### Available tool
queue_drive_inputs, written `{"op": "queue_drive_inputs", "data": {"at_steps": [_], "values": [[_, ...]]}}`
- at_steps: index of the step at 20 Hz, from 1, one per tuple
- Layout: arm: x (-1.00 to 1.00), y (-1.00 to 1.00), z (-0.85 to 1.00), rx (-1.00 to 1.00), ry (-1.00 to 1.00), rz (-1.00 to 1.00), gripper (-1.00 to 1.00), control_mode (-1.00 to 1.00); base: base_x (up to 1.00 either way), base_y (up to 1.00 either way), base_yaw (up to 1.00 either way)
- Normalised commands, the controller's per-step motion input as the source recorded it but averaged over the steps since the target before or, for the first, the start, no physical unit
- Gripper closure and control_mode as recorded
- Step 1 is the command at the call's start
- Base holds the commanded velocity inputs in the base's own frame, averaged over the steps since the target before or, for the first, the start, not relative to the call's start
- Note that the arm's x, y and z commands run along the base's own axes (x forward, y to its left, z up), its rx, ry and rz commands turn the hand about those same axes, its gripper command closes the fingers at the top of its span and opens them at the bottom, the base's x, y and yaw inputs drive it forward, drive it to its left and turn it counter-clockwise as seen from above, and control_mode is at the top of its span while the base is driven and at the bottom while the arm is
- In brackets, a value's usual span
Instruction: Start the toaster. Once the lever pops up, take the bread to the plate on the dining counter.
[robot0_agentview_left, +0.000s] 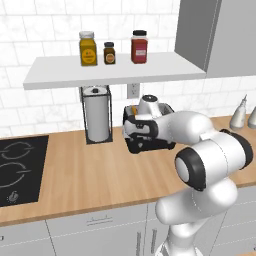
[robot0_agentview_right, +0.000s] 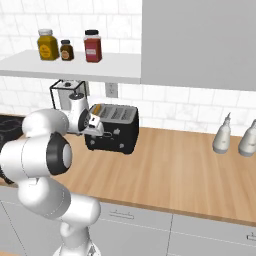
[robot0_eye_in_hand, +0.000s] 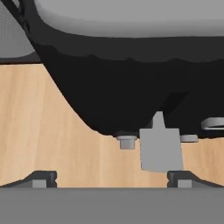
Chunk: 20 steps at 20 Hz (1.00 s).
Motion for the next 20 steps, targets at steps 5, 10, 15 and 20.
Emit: {"op": "queue_drive_inputs", "data": {"at_steps": [5, 10, 15, 20], "values": [[0.0, 0.0, -0.18, 0.0, 0.0, 0.0, -1.0, -1.0, 0.0, 0.0, 0.0], [0.0, 0.0, -0.15, 0.0, 0.0, 0.0, -1.0, -1.0, 0.0, 0.0, 0.0], [0.0, 0.0, -0.17, 0.0, 0.0, 0.0, -1.0, -1.0, 0.0, 0.0, 0.0], [-0.02, 0.0, 0.0, 0.0, 0.0, 0.0, -1.0, -1.0, 0.0, 0.0, 0.0]]}}
